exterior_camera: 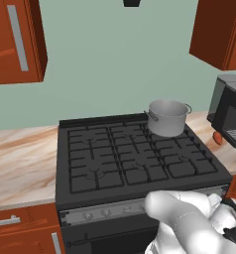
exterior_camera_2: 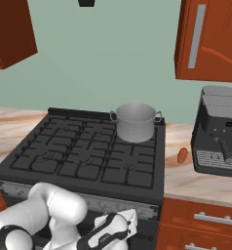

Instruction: Turn on the burner for the pot on the stove. Wait thirty seconds for the pot to heat up. Then add the sweet potato to the pot.

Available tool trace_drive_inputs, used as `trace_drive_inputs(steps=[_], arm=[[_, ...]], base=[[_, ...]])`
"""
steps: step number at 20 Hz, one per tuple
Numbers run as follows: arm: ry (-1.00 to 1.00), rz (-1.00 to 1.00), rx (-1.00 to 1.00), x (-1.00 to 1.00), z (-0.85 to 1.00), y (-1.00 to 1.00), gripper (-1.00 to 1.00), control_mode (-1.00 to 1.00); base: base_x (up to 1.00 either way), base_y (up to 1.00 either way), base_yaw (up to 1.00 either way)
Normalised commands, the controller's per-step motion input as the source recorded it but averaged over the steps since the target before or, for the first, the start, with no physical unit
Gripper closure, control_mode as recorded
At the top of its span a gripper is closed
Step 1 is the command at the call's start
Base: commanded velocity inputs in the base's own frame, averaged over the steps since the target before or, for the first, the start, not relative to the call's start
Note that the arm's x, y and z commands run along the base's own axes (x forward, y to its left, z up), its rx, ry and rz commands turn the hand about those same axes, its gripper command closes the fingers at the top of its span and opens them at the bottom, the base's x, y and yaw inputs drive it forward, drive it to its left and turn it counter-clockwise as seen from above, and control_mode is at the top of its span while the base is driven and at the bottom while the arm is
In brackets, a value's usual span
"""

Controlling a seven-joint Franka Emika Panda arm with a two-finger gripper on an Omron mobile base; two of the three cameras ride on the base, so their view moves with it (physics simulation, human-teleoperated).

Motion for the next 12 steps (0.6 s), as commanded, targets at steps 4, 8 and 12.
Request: trace_drive_inputs(steps=[4, 8, 12], arm=[[0.0, 0.0, -0.02, 0.01, -0.56, -0.37, -1.0, -1.0], [0.0, 0.0, 0.0, 0.0, -0.49, -0.39, -1.0, -1.0], [0.0, 0.0, 0.0, 0.0, -0.44, -0.21, -1.0, -1.0]], base=[[0.0, 0.0, 0.0], [0.0, 0.0, 0.0], [0.0, 0.0, 0.0]])
